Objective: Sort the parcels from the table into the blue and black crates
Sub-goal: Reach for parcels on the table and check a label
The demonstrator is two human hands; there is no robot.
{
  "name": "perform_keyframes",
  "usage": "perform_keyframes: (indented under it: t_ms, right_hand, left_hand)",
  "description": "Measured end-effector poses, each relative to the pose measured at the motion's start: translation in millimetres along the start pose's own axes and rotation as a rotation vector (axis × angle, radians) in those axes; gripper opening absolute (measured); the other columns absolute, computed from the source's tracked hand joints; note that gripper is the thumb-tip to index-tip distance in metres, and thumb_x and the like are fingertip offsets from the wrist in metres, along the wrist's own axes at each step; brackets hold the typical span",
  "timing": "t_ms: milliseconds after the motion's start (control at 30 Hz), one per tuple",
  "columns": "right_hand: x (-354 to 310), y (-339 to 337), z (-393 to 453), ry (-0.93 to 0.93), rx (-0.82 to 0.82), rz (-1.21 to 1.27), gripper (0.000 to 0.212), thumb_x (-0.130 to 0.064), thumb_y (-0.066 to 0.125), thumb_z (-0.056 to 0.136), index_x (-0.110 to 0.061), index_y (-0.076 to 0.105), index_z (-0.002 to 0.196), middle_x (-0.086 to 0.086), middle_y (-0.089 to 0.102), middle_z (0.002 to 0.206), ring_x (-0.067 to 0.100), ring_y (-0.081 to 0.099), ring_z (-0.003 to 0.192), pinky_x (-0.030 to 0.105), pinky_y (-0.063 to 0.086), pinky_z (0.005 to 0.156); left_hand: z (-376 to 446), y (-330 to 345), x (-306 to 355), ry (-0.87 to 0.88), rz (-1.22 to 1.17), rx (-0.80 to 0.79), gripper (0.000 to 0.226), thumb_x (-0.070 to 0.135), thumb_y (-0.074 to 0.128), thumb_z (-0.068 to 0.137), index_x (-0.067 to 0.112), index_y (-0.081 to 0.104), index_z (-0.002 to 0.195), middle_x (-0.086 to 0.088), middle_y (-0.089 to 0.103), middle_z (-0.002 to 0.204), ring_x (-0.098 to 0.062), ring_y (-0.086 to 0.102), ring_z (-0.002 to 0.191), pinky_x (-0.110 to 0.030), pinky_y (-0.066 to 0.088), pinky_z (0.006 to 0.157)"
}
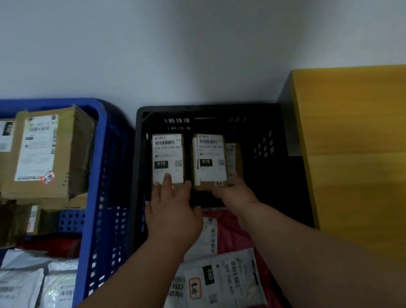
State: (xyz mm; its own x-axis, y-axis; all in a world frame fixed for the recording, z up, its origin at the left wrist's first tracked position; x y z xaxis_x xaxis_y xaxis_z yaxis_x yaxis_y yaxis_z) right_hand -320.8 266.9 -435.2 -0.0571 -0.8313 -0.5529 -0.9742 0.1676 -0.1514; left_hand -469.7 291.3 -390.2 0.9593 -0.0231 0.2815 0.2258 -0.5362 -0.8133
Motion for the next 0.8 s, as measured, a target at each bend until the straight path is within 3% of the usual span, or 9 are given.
perform_keyframes:
  t_ms: [100,233,300,367,467,567,633,733,800]
  right_hand:
    - [-4.1,-5.0,-35.5,-0.025,-0.032,-0.011,0.036,-0.005,0.058,0.091,-0.022,0.054,0.123,-0.005,0.061,0.094,0.020,0.061,0.098,0.032,0.052,0.090]
    - [-1.0,-14.2,-87.5,-0.020,-0.096,-0.034,0.018,-0.011,0.060,0.092,-0.012,0.062,0.109,0.012,0.069,0.103,0.026,0.068,0.095,0.038,0.057,0.086]
    - [0.3,-24.4,-117.4,-0.040,-0.093,-0.038,0.004,-0.015,0.060,0.092,-0.018,0.063,0.094,0.009,0.069,0.096,0.022,0.069,0.088,0.031,0.058,0.074]
    - [0.9,-38.9,-147.2,-0.072,-0.042,-0.036,0.014,-0.019,0.060,0.092,-0.023,0.054,0.081,0.003,0.062,0.087,0.023,0.067,0.094,0.036,0.057,0.083]
    - [4.8,-60.7,-189.6,-0.128,0.043,-0.077,0.005,-0.024,0.060,0.093,-0.019,0.057,0.094,0.000,0.057,0.088,0.025,0.063,0.094,0.044,0.051,0.097]
    - [15.3,-82.8,-228.5,-0.159,0.096,-0.071,0.030,-0.030,0.060,0.093,-0.017,0.056,0.120,0.006,0.058,0.113,0.015,0.052,0.084,0.037,0.047,0.085]
    - [24.3,-101.8,-254.9,-0.162,0.123,-0.066,0.051,-0.032,0.059,0.095,-0.015,0.044,0.140,0.009,0.050,0.135,0.020,0.051,0.100,0.033,0.043,0.082]
    - [41.6,-141.5,-286.1,-0.167,0.181,-0.074,0.052,-0.032,0.055,0.099,-0.013,0.039,0.144,0.011,0.042,0.145,0.028,0.049,0.119,0.035,0.043,0.088]
    - [54.0,-171.7,-301.3,-0.167,0.219,-0.074,0.052,-0.031,0.053,0.100,-0.013,0.037,0.146,0.012,0.040,0.147,0.032,0.047,0.124,0.039,0.044,0.093]
  left_hand:
    - [-21.4,-10.4,8.3,0.013,0.002,0.013,0.062,0.042,0.048,0.094,0.037,0.023,0.150,-0.003,-0.001,0.163,-0.026,-0.006,0.148,-0.051,0.003,0.118]
    - [-54.1,-26.2,26.2,0.056,0.018,0.016,0.062,0.043,0.048,0.093,0.038,0.022,0.150,-0.002,0.000,0.163,-0.026,-0.004,0.148,-0.050,0.005,0.118]
    - [-74.3,-34.8,38.4,0.095,0.039,0.017,0.062,0.045,0.047,0.094,0.038,0.022,0.150,-0.001,0.000,0.163,-0.026,-0.003,0.148,-0.050,0.006,0.119]
    - [-96.8,-43.3,50.7,0.139,0.057,0.018,0.062,0.045,0.046,0.094,0.038,0.022,0.150,-0.002,0.002,0.163,-0.026,-0.002,0.148,-0.050,0.006,0.119]
    - [-135.1,-55.6,66.6,0.197,0.093,0.038,0.060,0.045,0.045,0.095,0.038,0.023,0.150,-0.002,0.008,0.162,-0.027,0.003,0.148,-0.049,0.010,0.119]
    - [-165.8,-61.1,83.0,0.244,0.117,0.037,0.061,0.046,0.043,0.095,0.034,0.023,0.151,-0.002,0.014,0.161,-0.026,0.010,0.147,-0.048,0.017,0.118]
    - [-183.5,-59.7,97.7,0.279,0.108,0.024,0.061,0.046,0.043,0.096,0.029,0.025,0.151,-0.003,0.023,0.158,-0.026,0.020,0.144,-0.046,0.023,0.116]
    - [-208.1,-52.5,127.1,0.332,0.006,0.000,0.059,0.041,0.048,0.095,0.024,0.033,0.149,-0.004,0.044,0.148,-0.025,0.043,0.132,-0.042,0.039,0.107]
    - [-222.8,-45.2,149.7,0.353,-0.045,-0.026,0.063,0.040,0.050,0.096,0.022,0.027,0.152,-0.005,0.044,0.149,-0.025,0.049,0.128,-0.039,0.045,0.101]
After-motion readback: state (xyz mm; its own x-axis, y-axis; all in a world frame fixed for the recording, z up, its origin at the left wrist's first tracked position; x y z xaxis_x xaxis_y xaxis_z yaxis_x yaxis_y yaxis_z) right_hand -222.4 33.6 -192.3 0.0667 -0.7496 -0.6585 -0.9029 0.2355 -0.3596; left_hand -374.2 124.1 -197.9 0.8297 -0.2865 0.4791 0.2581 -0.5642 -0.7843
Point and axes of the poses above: each hand's wrist, its own z-axis towards the middle knuckle, its own y-axis out of the palm, x = y × z, the point moved 6 cm from there along z, towards the middle knuckle
